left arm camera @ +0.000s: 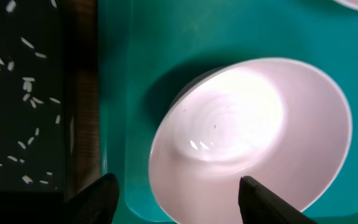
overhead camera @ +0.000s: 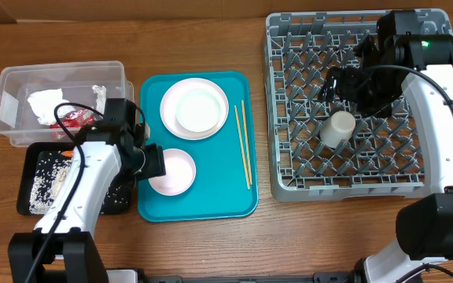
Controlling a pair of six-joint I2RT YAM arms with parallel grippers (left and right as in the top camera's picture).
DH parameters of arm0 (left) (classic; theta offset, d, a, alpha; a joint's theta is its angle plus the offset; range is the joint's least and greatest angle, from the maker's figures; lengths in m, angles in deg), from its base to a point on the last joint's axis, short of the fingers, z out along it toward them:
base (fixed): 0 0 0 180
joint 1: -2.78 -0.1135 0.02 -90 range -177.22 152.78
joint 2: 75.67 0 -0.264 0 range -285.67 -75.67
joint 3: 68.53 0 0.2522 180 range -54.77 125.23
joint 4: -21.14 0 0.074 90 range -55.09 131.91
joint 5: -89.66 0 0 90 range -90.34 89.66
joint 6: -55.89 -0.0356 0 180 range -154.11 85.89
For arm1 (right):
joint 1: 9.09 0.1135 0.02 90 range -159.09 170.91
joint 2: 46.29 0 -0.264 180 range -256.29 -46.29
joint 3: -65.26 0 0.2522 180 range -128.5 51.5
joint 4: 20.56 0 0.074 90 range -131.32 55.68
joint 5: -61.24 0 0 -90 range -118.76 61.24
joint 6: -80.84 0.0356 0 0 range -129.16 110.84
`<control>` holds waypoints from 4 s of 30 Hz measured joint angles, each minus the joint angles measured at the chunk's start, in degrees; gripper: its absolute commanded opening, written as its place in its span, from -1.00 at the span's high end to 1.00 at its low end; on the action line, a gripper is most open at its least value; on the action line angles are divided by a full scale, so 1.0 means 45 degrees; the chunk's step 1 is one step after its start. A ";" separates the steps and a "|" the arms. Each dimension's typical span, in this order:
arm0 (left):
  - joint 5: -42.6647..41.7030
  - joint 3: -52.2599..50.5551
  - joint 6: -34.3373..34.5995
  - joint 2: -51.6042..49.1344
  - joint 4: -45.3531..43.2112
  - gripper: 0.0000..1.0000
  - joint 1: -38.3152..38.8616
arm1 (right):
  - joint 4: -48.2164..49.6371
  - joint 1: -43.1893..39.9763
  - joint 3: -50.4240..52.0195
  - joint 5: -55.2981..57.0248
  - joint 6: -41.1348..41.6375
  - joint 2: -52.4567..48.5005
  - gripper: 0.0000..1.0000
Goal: Sort waste into correct bins and load items into the dishwasher
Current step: 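Move the left gripper over the pink bowl and grip its rim, then lift the pink bowl with the left gripper toward the right gripper, then grasp the bowl with the right gripper and lift it toward the rack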
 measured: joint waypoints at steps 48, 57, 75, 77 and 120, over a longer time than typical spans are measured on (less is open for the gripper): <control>-0.0053 -0.1248 0.0986 0.0000 -0.0996 0.92 0.0000 | 0.0034 0.0000 0.0000 -0.0034 0.0000 0.0000 -1.00; -0.0452 0.3128 0.0991 -0.0024 0.1909 0.92 0.0005 | 0.0321 0.0000 0.0000 -0.1676 0.0034 0.0000 -1.00; -0.0971 0.4629 0.0991 -0.0024 0.2409 0.92 0.2234 | -0.0427 0.2696 0.0000 -0.2822 -0.0534 0.0000 -0.89; -0.0976 0.4629 0.0991 -0.0024 0.2414 0.92 0.2234 | -0.0301 0.3172 0.0000 -0.2701 -0.0544 0.0000 -0.83; -0.2297 0.4629 0.0991 -0.0024 0.1982 0.92 0.2254 | 0.4498 0.8155 0.1413 0.1112 0.0811 0.0000 0.06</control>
